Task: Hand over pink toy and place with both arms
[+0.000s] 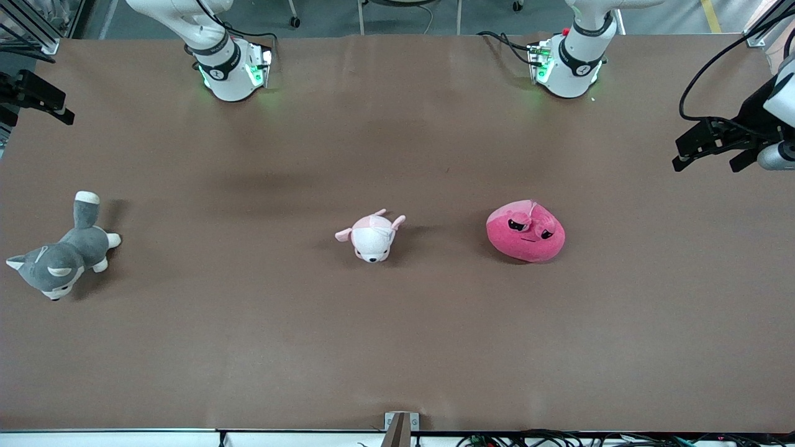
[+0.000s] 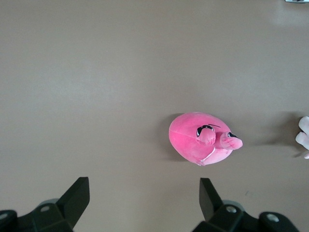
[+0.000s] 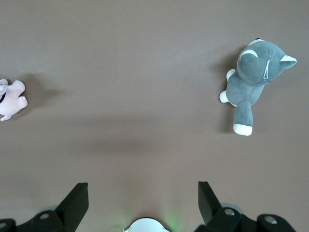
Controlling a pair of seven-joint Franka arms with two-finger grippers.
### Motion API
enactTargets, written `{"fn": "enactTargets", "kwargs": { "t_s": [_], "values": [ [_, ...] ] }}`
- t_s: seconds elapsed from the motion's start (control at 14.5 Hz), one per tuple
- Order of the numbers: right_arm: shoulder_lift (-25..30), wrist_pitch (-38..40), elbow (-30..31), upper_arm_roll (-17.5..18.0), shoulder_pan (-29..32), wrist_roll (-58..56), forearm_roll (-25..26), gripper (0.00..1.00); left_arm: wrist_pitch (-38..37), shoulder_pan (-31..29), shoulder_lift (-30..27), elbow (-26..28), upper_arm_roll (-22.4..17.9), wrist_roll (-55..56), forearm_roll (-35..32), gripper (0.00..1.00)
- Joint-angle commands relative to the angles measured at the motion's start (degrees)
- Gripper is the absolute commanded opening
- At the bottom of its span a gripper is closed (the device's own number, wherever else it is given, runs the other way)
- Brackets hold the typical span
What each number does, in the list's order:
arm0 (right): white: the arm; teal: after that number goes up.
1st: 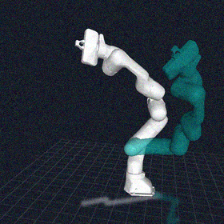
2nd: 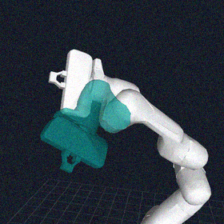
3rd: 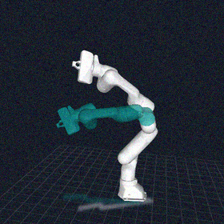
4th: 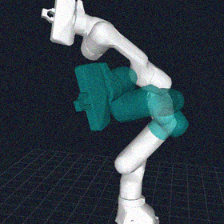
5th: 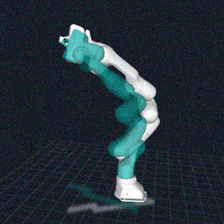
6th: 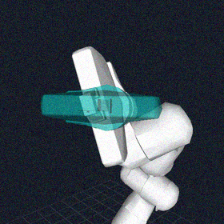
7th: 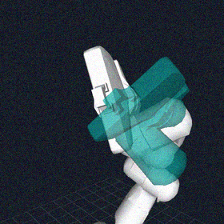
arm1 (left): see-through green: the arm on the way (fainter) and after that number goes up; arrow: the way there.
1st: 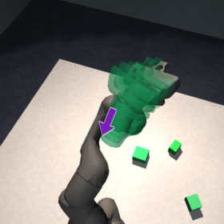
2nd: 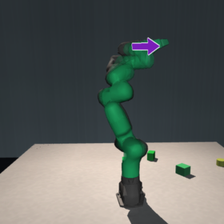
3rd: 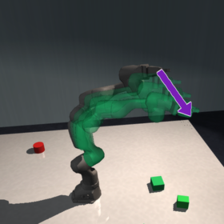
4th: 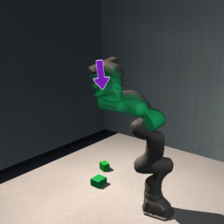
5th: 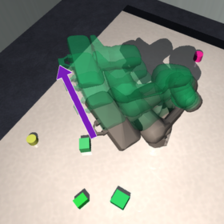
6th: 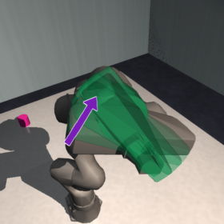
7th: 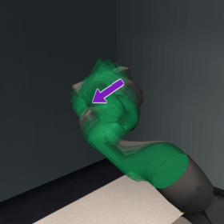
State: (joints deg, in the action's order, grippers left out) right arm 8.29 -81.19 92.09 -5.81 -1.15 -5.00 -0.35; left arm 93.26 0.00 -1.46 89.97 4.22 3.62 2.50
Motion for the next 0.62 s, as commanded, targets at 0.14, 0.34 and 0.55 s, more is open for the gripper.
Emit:
{"fn": "enactTargets", "kwargs": {
  "t_s": [0.14, 0.34, 0.55],
  "values": [
    [0.3, 0.1, -0.9, 0.0, 0.1, -0.5, -0.3, 1.0, 0.3, 0.6, 2.8, -1.0, 0.5, -0.7, -1.4, 1.0],
    [0.3, 0.2, -0.9, -0.1, 0.1, -0.5, -0.2, 1.0, 0.1, 0.7, 5.8, -1.1, 2.6, -0.9, -0.7, 1.0],
    [0.3, 0.2, -0.9, -0.1, 0.2, -0.5, -0.2, 1.0, -1.4, 1.1, 8.7, -0.3, 4.7, -0.5, -1.0, 1.0]
  ]
}}
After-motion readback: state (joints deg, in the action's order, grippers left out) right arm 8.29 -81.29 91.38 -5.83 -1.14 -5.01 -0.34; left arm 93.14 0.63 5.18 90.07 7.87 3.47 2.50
